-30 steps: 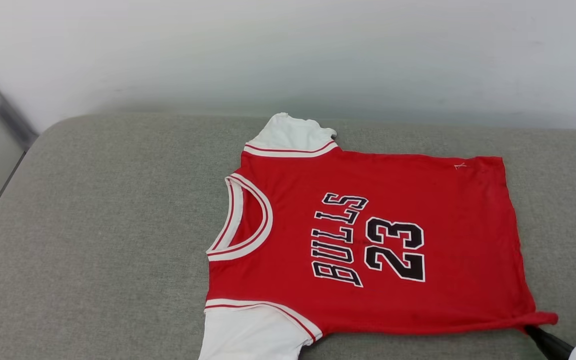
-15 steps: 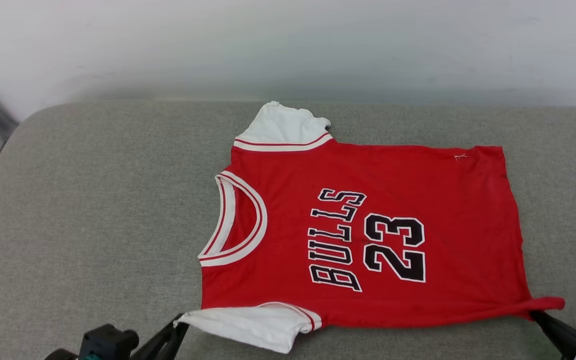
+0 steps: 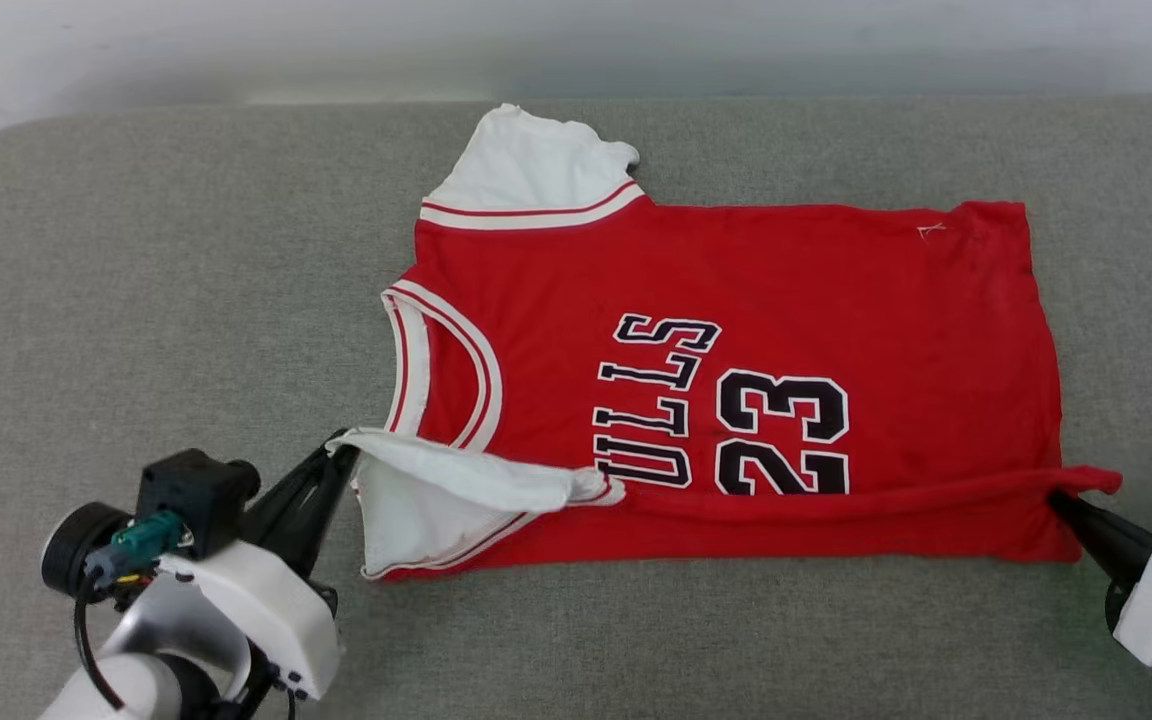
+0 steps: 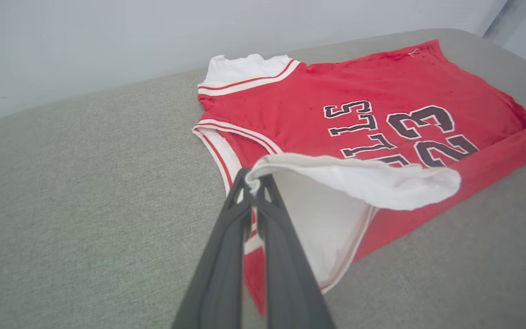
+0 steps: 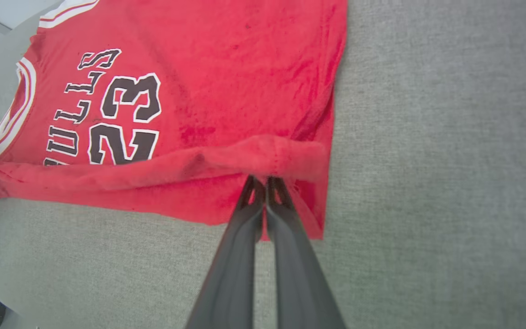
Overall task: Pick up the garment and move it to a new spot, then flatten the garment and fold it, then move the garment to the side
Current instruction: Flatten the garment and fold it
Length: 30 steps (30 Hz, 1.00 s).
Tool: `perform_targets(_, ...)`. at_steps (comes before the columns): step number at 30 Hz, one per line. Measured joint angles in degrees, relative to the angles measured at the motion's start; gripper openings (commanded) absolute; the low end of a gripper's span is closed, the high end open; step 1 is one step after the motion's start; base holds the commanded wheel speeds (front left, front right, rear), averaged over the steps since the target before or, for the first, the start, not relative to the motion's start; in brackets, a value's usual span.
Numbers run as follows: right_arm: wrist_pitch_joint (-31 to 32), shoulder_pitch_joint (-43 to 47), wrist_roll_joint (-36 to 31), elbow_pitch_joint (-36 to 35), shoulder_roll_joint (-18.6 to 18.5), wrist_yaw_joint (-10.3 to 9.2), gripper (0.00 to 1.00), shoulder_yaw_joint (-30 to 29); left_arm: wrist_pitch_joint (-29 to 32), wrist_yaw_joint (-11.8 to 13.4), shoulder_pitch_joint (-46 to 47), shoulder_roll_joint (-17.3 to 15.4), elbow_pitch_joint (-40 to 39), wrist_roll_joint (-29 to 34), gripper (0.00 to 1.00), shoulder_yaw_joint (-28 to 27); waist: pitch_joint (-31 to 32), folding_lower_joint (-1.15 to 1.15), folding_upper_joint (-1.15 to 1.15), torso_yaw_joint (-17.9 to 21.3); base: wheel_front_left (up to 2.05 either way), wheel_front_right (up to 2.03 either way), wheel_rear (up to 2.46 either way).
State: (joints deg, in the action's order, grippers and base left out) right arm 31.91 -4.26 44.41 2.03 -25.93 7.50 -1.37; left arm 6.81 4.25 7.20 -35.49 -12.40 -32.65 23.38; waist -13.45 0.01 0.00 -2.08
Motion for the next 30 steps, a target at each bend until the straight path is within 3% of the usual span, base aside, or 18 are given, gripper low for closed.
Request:
perform_targets(18, 4.1, -9.5, -7.0, 7.3, 3.0, 0.0, 0.0, 1.7, 2.9, -2.5, 12.3, 3.1, 15.7, 2.1, 0.0, 3.5, -5.0, 0.0, 0.0, 0.9, 0.0, 0.0, 0.0)
perform_targets(19, 4.1, -9.7, -7.6, 7.4, 2.9, 0.0, 0.55, 1.8, 2.8, -2.5, 12.5, 3.4, 16.7, 2.4, 0.41, 3.8, -4.9, 0.0, 0.0, 0.9, 0.0, 0.0, 0.0)
perform_targets(20, 4.1, -9.9, -7.7, 7.7, 3.0, 0.0, 1.0, 1.8, 2.3, -2.4, 12.9, 3.8, 17.5, 2.9, 1.0, 4.1, -4.9, 0.0, 0.0, 0.8, 0.0, 0.0, 0.0)
perform_targets(25, 3.5, -9.9, -8.8, 7.0, 2.5, 0.0, 1.0, 3.8, -0.8, -1.9, 13.9, 6.1, 21.3, 3.1, 1.0, 4.2, -3.5, 0.0, 0.0, 0.5, 0.0, 0.0, 0.0)
perform_targets(30, 2.0, -8.6, -13.3, 4.7, -0.7, 0.0, 1.0, 5.6, -3.5, 0.5, 13.7, 8.1, 22.7, 0.5, 1.0, 1.4, -1.0, -0.01, 0.0, 0.1, 0.0, 0.0, 0.0)
